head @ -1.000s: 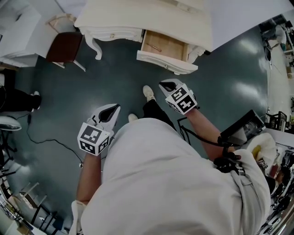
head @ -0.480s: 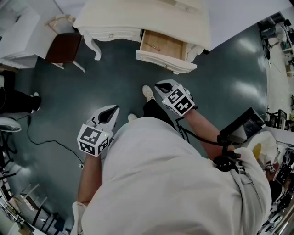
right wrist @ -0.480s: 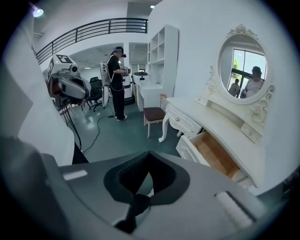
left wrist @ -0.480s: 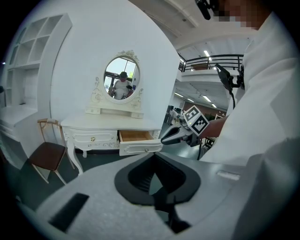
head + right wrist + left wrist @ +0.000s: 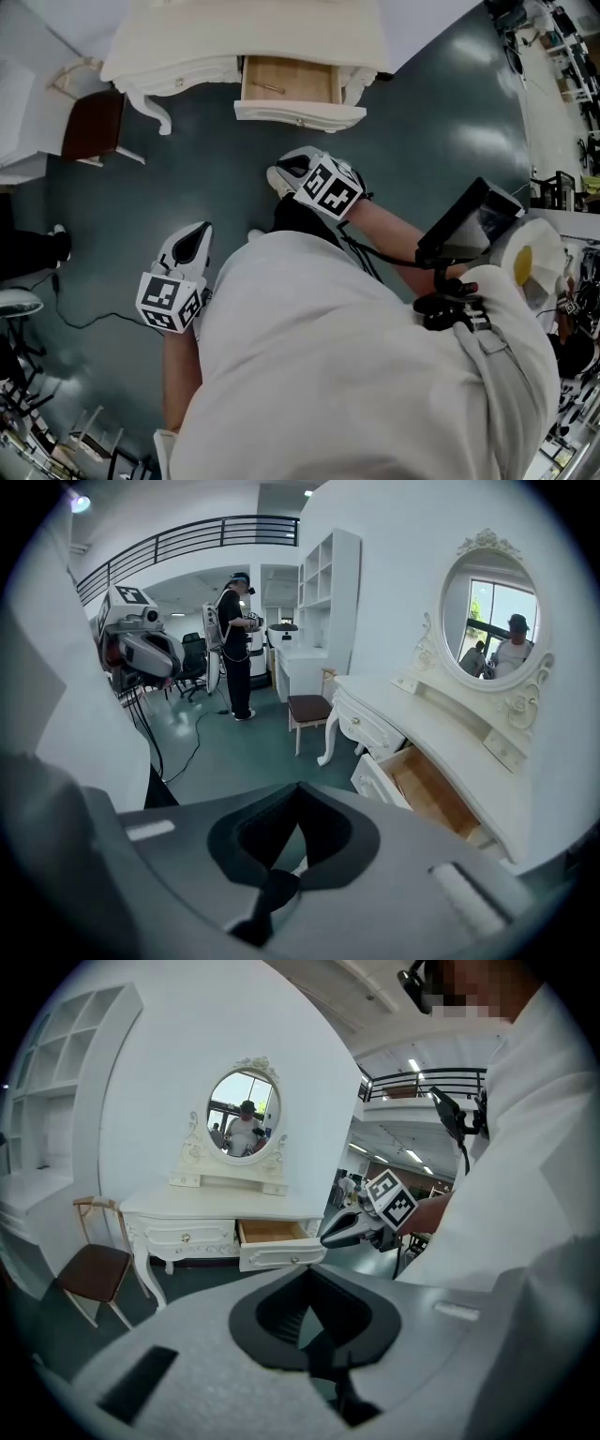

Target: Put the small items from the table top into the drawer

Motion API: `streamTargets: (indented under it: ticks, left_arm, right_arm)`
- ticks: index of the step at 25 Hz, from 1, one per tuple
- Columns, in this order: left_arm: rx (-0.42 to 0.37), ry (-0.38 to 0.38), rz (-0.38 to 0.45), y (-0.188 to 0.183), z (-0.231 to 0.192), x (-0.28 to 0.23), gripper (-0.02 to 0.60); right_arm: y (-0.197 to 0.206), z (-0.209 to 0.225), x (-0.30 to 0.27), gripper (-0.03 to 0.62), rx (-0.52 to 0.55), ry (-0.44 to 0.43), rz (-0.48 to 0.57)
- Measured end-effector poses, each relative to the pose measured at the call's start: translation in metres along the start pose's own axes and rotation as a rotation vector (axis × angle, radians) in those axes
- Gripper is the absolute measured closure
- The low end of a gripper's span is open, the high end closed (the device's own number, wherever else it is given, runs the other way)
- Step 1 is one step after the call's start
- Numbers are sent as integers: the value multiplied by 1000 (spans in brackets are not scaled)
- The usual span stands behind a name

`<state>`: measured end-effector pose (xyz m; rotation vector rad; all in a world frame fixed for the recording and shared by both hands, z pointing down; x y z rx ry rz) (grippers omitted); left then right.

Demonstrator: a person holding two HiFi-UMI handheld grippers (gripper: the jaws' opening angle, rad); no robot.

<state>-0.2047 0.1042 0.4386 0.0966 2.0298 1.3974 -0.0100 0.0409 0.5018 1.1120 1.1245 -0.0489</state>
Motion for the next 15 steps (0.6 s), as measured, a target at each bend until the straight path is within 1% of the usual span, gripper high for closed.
streamTargets:
  ticks: [7,15]
  left_arm:
    - [-10,13,-9,-8,-9,-7,580]
    - [-22,23,-8,-13,-4,-1,580]
  right_arm:
    - [-5,12,0,594,4,17,-4]
    - [-8,7,6,594,1,26,2]
Point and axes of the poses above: the fingertips, and each gripper's own axes: x backward along the fingers, z to its right, y out of its underside, the point moved 3 cm from there along x, backward along the fingers, and after that the axes turned 4 degrees about -x, right-handed, at the moved point
